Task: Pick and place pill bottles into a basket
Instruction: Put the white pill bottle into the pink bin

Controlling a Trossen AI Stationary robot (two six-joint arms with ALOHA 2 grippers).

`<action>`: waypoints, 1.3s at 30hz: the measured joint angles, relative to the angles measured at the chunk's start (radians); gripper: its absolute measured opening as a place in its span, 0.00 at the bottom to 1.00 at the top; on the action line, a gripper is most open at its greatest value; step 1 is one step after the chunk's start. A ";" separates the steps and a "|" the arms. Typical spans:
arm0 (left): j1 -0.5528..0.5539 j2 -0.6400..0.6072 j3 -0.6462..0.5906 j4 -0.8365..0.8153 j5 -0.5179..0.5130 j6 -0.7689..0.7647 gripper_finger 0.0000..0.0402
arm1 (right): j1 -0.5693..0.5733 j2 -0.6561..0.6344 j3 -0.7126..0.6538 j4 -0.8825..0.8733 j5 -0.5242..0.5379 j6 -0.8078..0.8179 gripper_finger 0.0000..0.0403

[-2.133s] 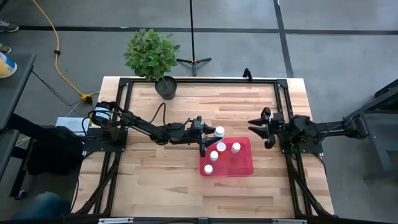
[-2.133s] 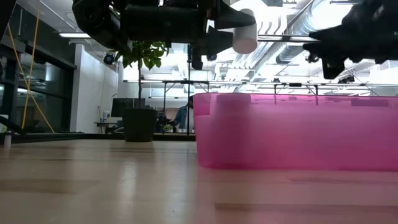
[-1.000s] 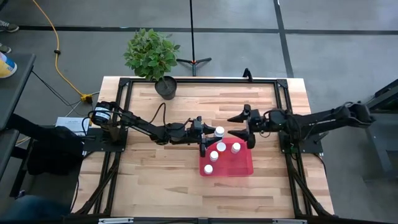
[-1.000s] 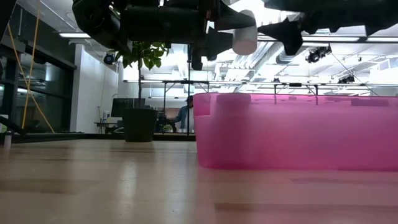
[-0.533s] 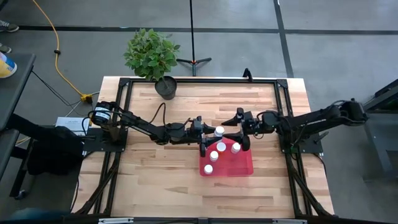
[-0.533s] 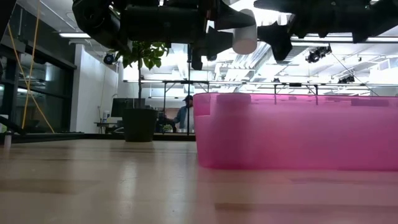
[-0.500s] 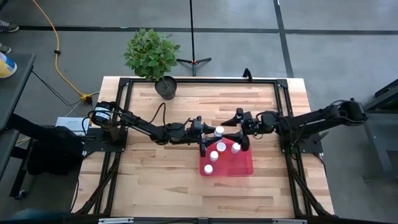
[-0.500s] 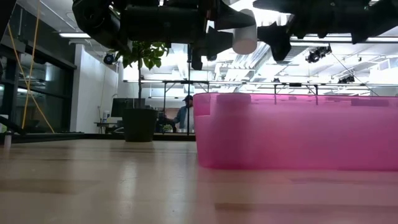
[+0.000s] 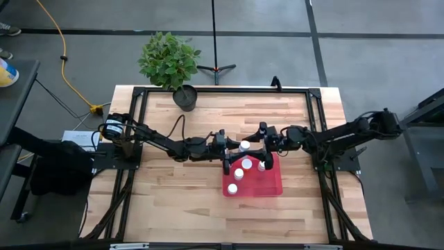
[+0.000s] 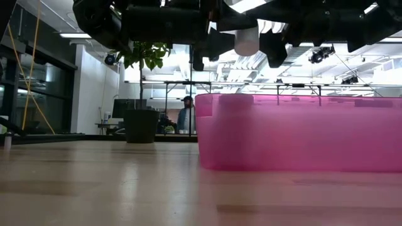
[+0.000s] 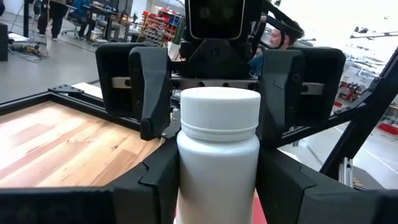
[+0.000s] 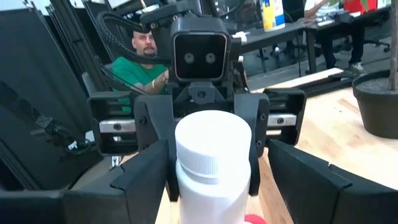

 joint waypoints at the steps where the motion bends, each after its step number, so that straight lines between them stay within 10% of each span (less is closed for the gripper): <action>1: 0.000 0.000 0.000 0.001 0.000 0.000 0.51 | 0.000 0.005 0.000 0.016 0.001 0.001 0.66; 12: 0.000 0.000 0.000 0.000 -0.001 0.000 0.51 | 0.000 0.043 0.000 0.066 0.002 0.023 0.63; 26: 0.000 0.000 -0.001 -0.001 -0.005 -0.006 0.51 | 0.000 0.042 0.001 0.069 -0.003 -0.005 0.36; 39: 0.000 0.000 -0.001 0.000 -0.003 -0.018 0.55 | 0.000 0.042 0.001 0.074 0.001 0.003 0.36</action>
